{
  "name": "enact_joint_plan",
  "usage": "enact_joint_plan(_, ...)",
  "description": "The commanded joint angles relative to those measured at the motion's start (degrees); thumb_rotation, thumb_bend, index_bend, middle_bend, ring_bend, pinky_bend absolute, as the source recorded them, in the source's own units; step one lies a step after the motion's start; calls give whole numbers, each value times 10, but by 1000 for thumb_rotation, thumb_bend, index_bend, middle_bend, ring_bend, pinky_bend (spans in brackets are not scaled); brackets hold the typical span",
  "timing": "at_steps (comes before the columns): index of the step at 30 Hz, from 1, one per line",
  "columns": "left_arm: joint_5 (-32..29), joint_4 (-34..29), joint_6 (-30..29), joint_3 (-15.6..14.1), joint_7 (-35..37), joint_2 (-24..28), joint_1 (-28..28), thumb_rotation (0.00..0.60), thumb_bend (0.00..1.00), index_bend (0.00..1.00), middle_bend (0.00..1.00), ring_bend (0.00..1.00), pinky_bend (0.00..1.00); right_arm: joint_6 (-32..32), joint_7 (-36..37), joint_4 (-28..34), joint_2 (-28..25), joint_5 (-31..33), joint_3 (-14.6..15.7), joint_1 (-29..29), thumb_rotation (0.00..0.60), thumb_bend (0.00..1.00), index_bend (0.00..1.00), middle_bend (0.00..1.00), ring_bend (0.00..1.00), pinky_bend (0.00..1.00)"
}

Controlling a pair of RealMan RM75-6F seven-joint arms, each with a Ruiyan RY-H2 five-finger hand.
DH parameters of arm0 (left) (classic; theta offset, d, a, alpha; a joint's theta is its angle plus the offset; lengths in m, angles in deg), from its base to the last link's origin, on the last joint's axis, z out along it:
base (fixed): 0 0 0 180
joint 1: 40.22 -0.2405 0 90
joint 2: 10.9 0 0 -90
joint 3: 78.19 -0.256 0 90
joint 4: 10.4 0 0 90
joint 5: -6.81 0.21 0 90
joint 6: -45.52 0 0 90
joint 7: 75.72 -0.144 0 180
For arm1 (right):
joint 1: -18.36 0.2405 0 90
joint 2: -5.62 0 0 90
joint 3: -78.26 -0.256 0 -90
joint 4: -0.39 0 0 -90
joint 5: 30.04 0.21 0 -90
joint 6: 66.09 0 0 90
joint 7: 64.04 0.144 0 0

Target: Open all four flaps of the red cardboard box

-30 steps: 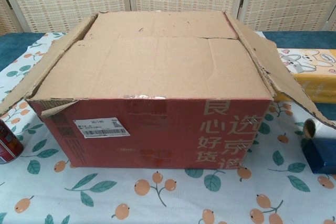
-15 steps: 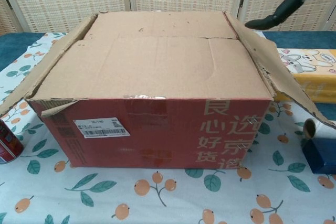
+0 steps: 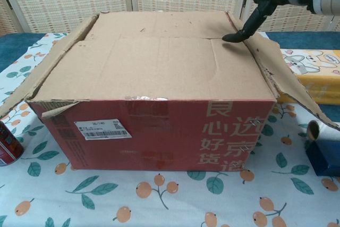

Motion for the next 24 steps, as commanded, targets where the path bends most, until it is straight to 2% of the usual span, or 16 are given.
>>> enact_joint_plan(1,-2,1,4,2,2,1,0,600,392,0,15,0,34,1,-10,-16,13,16,6,10,600,385,0,0,0,0)
enact_joint_plan(15,-1,4,12,10,15,4,-2,600,392,0,15,0,33,7,-29,-53,48,44,18,39,600,385,0,0,0,0)
enact_joint_plan(24,0,5,11,15,25,5,-4,600,392,0,15,0,34,12,-26,-107,80,46,17,54,600,385,0,0,0,0)
